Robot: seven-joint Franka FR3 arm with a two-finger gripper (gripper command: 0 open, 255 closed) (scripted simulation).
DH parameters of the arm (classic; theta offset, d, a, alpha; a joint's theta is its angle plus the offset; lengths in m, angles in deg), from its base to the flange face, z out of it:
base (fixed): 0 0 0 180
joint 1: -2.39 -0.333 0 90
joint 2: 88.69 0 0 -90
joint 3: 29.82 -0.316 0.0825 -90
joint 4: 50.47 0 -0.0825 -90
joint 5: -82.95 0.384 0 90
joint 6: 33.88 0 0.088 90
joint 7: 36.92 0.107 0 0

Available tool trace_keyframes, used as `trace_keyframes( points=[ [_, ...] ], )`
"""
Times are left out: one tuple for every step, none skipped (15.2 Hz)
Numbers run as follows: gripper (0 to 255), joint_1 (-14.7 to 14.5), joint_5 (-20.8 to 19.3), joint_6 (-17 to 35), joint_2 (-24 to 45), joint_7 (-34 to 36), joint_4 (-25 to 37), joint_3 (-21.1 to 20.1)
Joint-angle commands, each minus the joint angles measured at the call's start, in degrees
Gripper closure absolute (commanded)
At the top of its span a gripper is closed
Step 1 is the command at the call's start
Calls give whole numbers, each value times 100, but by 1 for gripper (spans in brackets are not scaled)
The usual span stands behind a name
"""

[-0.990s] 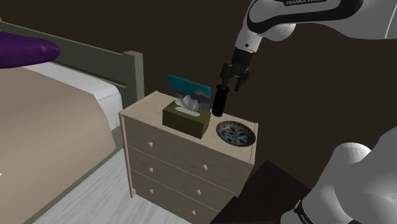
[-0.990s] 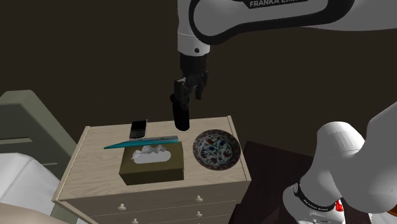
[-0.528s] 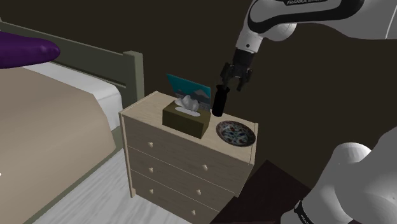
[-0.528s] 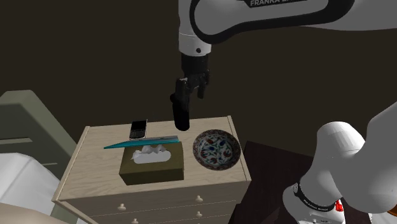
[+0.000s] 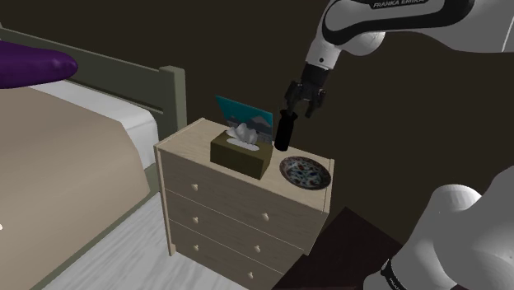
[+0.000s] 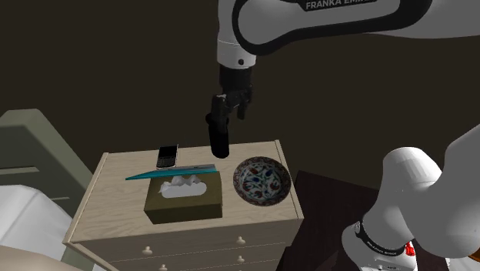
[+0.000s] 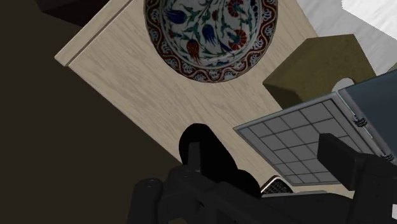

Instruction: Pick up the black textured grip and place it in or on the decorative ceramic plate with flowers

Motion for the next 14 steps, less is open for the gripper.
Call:
trace_keyframes(
  points=[
    [0, 47, -26, 704, 628, -111, -29, 109],
    [255, 50, 5, 627, 787, -179, 189, 161],
    [255, 17, 6, 682, 708, -81, 84, 89],
    [255, 38, -14, 699, 671, -133, 27, 114],
    [255, 33, 13, 837, 766, -176, -30, 131],
    [255, 62, 5, 828, 810, -266, 10, 189],
    [255, 99, -43, 857, 695, -316, -137, 214],
    [255, 121, -37, 986, 724, -394, -252, 256],
    [255, 130, -7, 974, 832, -464, -145, 303],
    [255, 185, 6, 912, 926, -639, -19, 417],
    [255, 64, -647, 961, 401, -281, -100, 106],
    [0, 83, -642, 961, 402, -285, -100, 89],
    [0, 53, -957, 858, 533, 243, 142, -82],
    [0, -3, -1268, 714, 696, 753, 417, -222]
  ],
)
